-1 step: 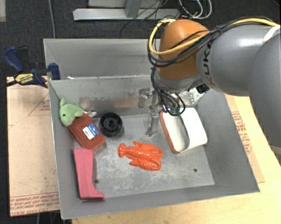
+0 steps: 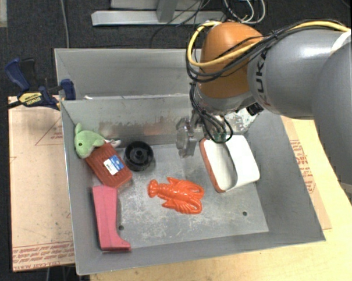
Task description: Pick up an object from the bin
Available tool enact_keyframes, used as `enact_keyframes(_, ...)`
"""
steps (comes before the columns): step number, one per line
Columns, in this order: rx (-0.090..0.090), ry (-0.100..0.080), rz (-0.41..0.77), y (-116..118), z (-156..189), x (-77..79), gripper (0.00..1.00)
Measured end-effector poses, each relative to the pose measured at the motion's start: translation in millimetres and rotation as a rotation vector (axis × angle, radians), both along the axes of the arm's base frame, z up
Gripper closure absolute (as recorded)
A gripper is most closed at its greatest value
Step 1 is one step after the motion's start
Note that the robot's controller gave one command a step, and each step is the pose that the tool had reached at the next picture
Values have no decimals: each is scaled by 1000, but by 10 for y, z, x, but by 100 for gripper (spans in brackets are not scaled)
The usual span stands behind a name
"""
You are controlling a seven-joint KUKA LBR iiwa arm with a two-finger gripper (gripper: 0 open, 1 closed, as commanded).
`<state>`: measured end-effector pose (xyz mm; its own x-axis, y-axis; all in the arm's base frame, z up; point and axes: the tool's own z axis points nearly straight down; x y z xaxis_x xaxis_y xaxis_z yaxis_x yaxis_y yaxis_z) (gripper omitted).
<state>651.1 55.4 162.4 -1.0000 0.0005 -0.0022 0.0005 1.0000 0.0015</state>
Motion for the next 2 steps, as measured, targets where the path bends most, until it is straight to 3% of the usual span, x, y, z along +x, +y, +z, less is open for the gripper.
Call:
enact_keyframes(1, 0, 0, -1, -1, 0, 0, 0)
enact_keyframes(2, 0, 0, -1, -1, 0, 0, 0)
